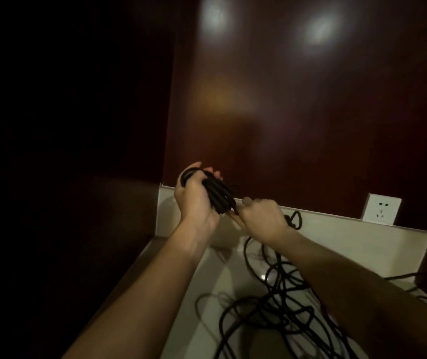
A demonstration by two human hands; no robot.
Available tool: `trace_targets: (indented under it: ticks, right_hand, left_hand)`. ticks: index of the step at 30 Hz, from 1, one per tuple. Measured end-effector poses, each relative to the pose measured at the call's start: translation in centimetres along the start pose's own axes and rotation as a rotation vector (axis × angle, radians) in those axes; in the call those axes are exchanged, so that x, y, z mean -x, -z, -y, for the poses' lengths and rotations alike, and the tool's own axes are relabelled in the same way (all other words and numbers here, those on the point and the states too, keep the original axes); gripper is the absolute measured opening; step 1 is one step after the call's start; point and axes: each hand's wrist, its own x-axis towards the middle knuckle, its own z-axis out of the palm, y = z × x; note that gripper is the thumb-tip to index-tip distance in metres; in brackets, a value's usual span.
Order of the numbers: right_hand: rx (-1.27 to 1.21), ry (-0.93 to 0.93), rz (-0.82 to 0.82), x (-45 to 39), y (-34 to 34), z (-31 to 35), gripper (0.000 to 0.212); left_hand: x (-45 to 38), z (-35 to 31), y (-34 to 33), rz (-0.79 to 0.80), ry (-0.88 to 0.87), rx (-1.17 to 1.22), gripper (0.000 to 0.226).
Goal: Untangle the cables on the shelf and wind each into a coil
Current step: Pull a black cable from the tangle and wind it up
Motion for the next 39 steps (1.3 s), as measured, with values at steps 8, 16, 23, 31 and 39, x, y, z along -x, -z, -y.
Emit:
trace_targets:
  ticks: [8,16,23,31,39]
  right_hand:
    - [-0.819,0.028,0.371,0.0,4.4,3.8,0.051]
    - [-1.534,-0.573,0.492,3.9,3.9,8.0,0.016]
    - [-0.995,-0.184,0.575,4.2,6.4,2.5,0.019]
    - [-0.654,-0.141,0.896,4.3,7.8,0.3,0.014]
    - [0.095,0.042,0.322,4.9,9.0,-2.0,0.029]
  left_hand:
    - [-1.8,-0.3,0.8,-0.119,-0.2,-0.012,0.03]
    - [-1.2,-1.1,2.3,0.243,-0.807,-0.65,0.049]
    - [-1.5,-1.0,4.2,0.716,-1.205,-1.343,0.044]
    - [-2.0,-1.3,3.9,0.867,-1.068,-1.958,0.05]
    - [-0.7,-1.6,4.1,1.134,-0.459,-2.143,0.028]
